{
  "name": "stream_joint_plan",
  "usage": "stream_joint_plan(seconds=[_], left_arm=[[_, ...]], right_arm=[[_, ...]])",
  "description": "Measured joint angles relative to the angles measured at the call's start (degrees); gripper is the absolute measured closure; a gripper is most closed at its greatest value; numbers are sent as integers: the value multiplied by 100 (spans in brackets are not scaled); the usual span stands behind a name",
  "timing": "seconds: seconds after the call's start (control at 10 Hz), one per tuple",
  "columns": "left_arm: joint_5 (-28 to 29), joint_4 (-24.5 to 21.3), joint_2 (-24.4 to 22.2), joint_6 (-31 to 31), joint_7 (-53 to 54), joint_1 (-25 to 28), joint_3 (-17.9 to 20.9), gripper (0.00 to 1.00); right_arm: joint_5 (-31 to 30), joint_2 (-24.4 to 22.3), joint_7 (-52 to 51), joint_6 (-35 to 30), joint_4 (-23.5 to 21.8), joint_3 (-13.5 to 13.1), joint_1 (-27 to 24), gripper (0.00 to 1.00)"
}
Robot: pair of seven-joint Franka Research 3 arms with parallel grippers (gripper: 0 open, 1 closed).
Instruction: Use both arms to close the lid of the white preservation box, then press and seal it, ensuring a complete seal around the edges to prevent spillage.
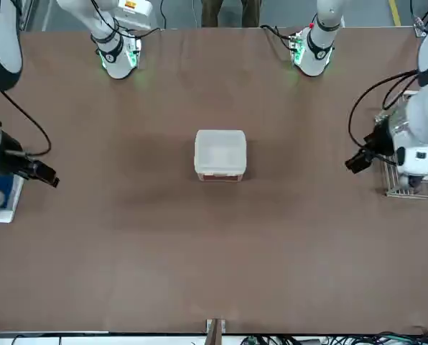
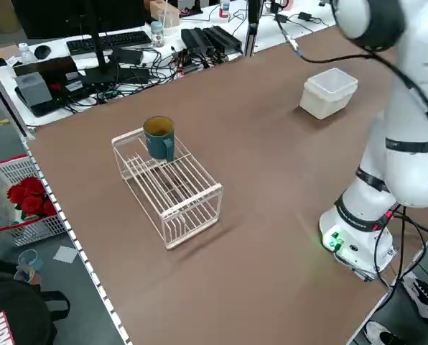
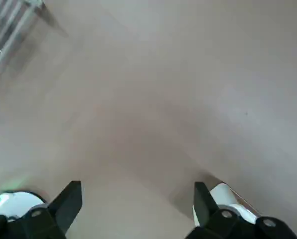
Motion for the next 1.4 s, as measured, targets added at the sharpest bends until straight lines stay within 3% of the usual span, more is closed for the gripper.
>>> stream_joint_plan(seconds=[0.2,0.4,0.6,1.0,1.1,1.4], left_arm=[[-225,7,-507,-74,792,-722,1241,0],[-234,5,-594,-76,1655,-1250,1895,0],[-243,5,-623,-76,2512,-1432,2322,0],[-524,22,-1053,-143,3569,-2750,3933,0],[-589,38,-1160,-241,3715,-3044,4188,0],[-657,281,-1385,-421,3895,-3271,4213,0]], right_arm=[[-25,-604,-841,156,-727,-3,-416,0],[-25,-1077,-1255,206,-1267,77,-665,0],[-25,-1211,-1282,248,-1404,384,-796,0],[-25,-1230,-1284,181,-1423,529,-782,0],[-25,-1236,-1284,132,-1423,539,-774,0],[-25,-1251,-1196,8,-1423,564,-646,0]])
